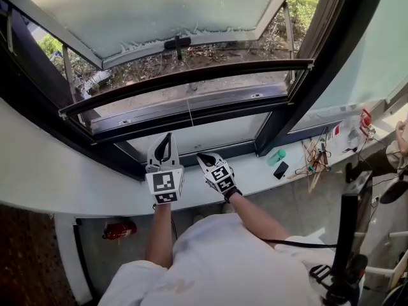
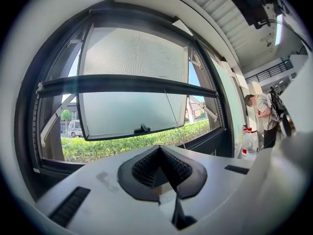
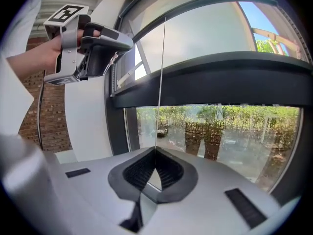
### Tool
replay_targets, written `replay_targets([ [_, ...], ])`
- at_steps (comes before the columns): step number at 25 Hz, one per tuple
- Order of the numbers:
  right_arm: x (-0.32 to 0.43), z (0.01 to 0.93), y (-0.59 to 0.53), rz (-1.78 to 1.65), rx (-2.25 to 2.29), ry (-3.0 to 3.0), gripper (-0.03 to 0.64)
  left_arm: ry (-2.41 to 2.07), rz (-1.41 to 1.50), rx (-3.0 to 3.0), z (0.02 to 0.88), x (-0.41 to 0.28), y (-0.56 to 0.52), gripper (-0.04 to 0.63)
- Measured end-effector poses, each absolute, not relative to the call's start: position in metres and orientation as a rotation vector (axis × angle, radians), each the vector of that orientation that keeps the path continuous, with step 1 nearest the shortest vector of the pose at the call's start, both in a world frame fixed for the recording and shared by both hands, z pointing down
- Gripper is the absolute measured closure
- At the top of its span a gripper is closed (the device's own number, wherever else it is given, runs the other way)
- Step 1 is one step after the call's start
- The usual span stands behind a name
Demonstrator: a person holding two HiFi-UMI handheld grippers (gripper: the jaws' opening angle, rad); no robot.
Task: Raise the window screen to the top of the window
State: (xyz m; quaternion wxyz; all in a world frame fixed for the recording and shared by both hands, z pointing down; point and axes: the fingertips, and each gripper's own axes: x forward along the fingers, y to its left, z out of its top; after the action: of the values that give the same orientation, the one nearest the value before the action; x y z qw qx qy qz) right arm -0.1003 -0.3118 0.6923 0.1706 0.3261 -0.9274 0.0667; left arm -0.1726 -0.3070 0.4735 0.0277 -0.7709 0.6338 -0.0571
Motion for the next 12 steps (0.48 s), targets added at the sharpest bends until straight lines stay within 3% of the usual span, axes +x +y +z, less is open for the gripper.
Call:
replay_targets([
  [12,-0.099,0.674,-0.314,0.173,0.955,-2.666,0.614,1.965,-0.164,-2.374,0.473,-0.174,-0.305,0.594],
])
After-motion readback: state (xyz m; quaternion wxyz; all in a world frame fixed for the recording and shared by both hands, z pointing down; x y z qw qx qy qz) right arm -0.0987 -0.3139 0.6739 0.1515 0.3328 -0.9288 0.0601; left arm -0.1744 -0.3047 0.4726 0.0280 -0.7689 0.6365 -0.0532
